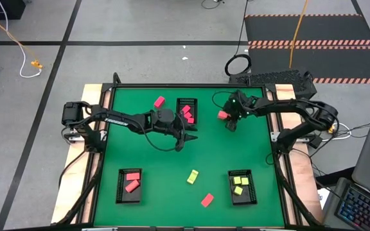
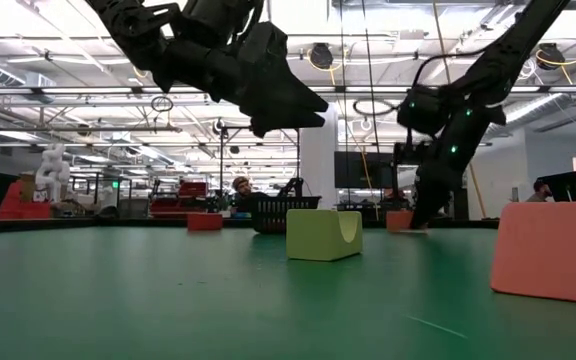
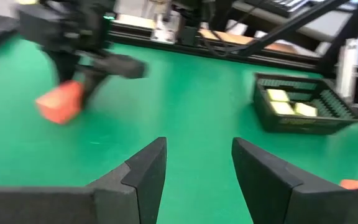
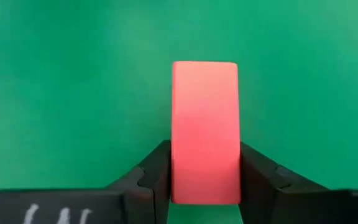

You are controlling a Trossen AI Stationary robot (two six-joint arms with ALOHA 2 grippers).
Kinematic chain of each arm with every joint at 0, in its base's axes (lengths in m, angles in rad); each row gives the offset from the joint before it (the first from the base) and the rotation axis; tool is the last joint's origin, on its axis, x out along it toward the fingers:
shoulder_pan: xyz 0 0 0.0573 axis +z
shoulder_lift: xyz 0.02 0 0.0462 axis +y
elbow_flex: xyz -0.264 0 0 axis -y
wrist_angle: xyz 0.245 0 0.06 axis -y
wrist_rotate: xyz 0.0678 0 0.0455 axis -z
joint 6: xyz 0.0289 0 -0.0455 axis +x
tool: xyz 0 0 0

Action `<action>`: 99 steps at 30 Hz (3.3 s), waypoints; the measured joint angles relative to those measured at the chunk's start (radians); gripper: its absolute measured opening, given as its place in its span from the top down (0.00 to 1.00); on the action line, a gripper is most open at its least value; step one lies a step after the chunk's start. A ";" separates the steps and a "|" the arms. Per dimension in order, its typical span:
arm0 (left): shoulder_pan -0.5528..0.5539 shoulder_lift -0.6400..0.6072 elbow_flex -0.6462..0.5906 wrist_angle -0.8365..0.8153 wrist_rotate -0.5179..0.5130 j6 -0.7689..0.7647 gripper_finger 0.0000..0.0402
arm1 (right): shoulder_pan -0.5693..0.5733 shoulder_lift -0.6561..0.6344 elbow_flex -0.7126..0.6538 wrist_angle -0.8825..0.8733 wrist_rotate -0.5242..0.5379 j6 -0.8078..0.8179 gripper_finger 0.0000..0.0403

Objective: Sort & place blocks by color
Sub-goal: Put the orange block into the bottom left black bin

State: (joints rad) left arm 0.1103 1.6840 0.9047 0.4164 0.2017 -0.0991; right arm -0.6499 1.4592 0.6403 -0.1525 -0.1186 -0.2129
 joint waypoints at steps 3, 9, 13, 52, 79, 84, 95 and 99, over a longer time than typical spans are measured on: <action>-0.013 0.000 0.000 0.003 -0.036 0.040 0.54 | 0.044 -0.051 0.000 0.008 -0.088 -0.017 0.70; -0.033 0.000 0.000 0.051 -0.070 0.091 0.54 | 0.194 -0.190 0.000 0.025 -0.123 -0.038 0.70; -0.058 0.000 0.000 0.073 -0.166 0.116 0.54 | 0.301 -0.266 0.000 0.047 -0.123 -0.037 0.70; -0.112 0.000 0.000 0.095 -0.353 -0.007 0.67 | 0.500 -0.145 0.000 0.524 -0.124 0.132 0.70; -0.418 -0.437 0.000 -0.905 -0.382 -0.637 0.67 | 0.509 -0.146 0.001 0.421 -0.039 0.227 0.22; -0.580 -0.436 0.000 -0.967 -0.316 -0.940 0.67 | 0.513 -0.146 0.001 0.438 -0.005 0.269 0.22; -0.782 -0.436 0.000 -1.121 -0.085 -1.432 0.67 | 0.515 -0.146 0.001 0.431 -0.015 0.281 0.22; -0.797 -0.436 0.000 -1.212 -0.056 -1.509 0.67 | 0.515 -0.146 0.001 0.431 -0.016 0.281 0.22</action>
State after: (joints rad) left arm -0.6864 1.2484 0.9047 -0.7958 0.1453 -1.6085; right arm -0.1352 1.3136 0.6411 0.2783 -0.1348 0.0677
